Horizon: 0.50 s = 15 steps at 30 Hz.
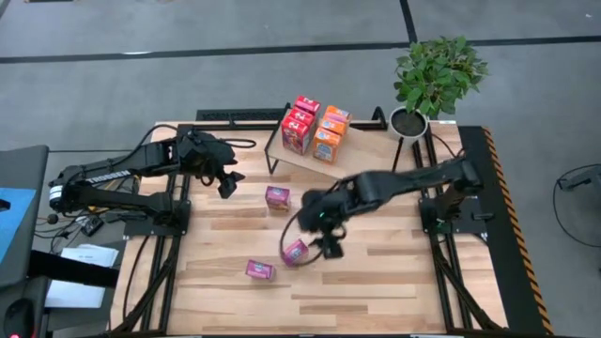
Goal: Stack cereal on shelf
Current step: Put the bottom right purple cereal box on the shelf
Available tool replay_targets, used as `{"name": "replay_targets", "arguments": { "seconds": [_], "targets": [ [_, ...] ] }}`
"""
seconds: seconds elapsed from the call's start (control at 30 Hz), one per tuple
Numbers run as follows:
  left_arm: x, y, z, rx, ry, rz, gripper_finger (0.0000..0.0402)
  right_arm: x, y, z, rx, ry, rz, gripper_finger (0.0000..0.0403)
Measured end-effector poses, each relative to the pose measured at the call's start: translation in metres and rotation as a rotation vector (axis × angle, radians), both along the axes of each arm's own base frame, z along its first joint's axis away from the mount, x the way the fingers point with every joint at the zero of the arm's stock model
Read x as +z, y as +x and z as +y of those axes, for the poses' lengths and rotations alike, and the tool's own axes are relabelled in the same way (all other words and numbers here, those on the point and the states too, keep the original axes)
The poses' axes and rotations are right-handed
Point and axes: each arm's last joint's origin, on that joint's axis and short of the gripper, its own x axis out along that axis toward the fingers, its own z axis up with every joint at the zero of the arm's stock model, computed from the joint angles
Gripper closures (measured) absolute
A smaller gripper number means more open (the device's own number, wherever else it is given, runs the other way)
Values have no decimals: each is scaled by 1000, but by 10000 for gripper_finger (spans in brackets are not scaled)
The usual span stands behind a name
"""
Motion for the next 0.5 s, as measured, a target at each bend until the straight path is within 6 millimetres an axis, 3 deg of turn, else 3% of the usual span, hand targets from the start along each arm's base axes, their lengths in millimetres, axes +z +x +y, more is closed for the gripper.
{"name": "replay_targets", "arguments": {
  "seconds": [0.27, 0.5],
  "targets": [
    [0, 0, 0, -6, 7, 4, 136, -65, 43, 26, 83, -37, 65, 105],
    [-1, 0, 0, -15, 14, 15, 136, -95, 60, 29, 73, -68, 153, 105]
  ]
}}
